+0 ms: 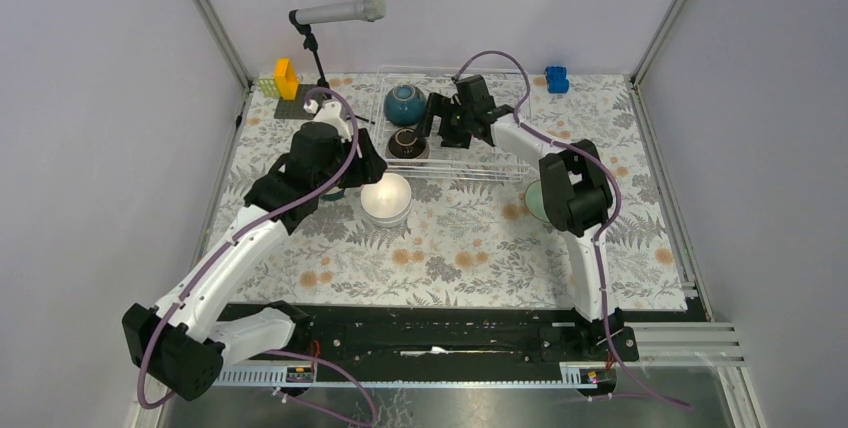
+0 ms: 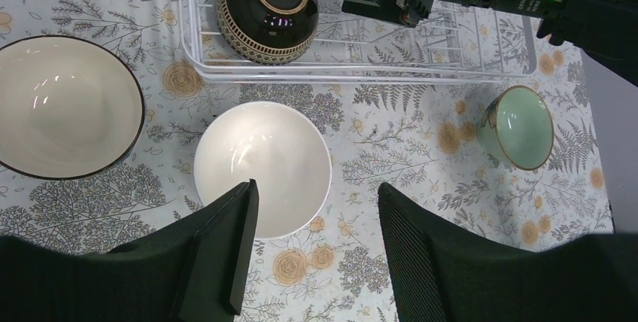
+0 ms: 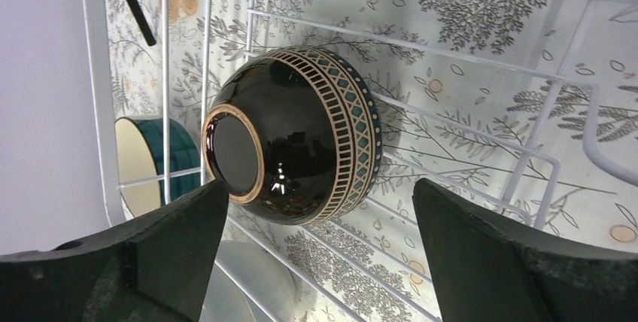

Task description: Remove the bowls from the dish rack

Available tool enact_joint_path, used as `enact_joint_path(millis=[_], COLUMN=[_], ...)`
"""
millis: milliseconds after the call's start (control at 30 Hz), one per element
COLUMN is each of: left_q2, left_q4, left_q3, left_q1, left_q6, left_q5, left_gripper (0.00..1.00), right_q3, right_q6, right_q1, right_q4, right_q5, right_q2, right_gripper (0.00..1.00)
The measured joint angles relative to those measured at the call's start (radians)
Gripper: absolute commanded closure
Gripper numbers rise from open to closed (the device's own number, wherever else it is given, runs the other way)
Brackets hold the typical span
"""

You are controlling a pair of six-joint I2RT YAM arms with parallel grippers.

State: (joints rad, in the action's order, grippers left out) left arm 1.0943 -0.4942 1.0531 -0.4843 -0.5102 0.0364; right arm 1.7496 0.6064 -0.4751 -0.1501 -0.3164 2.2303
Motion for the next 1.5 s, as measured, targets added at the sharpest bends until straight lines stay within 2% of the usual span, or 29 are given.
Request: enact_joint_path(millis=[100, 233, 533, 767, 1100, 1267, 1500], left_q2=[-0.009, -0.015, -0.015, -0.013, 0.001, 0.028, 0.120], left_q4=[0.000, 0.001, 0.005, 0.018, 0.051, 0.109, 0.193], left_q3=[0.000, 0.000, -0.011, -0.021, -0.035, -0.056, -0.061], left_q1=[0.000, 0.002, 0.011, 0.019, 0.048, 0.078, 0.116], left_q6=[0.000, 0.000, -0.007, -0.011, -0.027, -0.063, -0.083], left_q5=[-0.001, -0.001, 0.000, 0.000, 0.000, 0.000, 0.013], left_gripper=[0.35, 0.35, 0.35, 0.35, 0.35, 0.35, 0.35], right_q3=[0.007, 0.007, 0.015, 0.068, 0.086, 0.085, 0.022], right_q6=[0.013, 0.006, -0.051, -0.065, -0.055, -0.002, 0.122], right_q1=[0.000, -0.005, -0.037, -0.063, -0.087, -0.086, -0.069], right_q4=[0.021, 0.024, 0.002, -0.053, -0.076, -0.063, 0.044], right_q5=[-0.008, 0.019, 0.140, 0.157, 0.173, 0.159, 0.096], right_q2=[0.008, 0.008, 0.005, 0.005, 0.010, 0.031, 0.043], right_gripper=[0.02, 0.09, 0.11, 0.11, 0.02, 0.01, 0.00])
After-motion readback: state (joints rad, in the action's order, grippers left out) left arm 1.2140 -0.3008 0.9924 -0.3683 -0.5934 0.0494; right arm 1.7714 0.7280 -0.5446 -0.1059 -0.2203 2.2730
